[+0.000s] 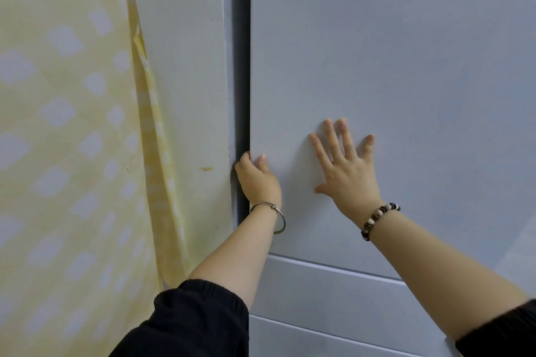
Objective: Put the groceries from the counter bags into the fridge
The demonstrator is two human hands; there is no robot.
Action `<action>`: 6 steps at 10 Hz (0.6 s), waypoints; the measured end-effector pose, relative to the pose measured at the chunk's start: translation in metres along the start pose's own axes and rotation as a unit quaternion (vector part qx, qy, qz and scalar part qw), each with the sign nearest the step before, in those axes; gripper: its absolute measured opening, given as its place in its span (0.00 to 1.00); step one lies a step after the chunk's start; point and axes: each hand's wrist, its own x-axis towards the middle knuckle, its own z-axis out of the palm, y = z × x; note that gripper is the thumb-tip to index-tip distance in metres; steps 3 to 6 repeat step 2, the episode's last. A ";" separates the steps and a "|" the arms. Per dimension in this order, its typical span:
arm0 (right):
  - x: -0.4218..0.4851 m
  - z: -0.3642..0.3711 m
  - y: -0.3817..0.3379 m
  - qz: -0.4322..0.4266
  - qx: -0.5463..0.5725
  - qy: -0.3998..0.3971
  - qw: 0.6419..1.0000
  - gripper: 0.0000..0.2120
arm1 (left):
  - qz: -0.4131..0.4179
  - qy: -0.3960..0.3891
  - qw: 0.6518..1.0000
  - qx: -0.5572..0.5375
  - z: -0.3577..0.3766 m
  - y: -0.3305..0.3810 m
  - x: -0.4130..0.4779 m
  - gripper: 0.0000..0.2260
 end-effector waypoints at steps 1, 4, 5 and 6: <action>-0.002 -0.001 -0.003 0.003 0.012 -0.018 1.000 0.59 | -0.001 -0.016 0.999 0.035 0.001 0.008 -0.010 0.22; -0.003 -0.014 -0.004 -0.001 0.089 -0.017 0.996 0.50 | 0.000 -0.039 0.998 0.045 -0.003 0.016 -0.022 0.26; -0.003 -0.014 -0.004 -0.001 0.089 -0.017 0.996 0.50 | 0.000 -0.039 0.998 0.045 -0.003 0.016 -0.022 0.26; -0.003 -0.014 -0.004 -0.001 0.089 -0.017 0.996 0.50 | 0.000 -0.039 0.998 0.045 -0.003 0.016 -0.022 0.26</action>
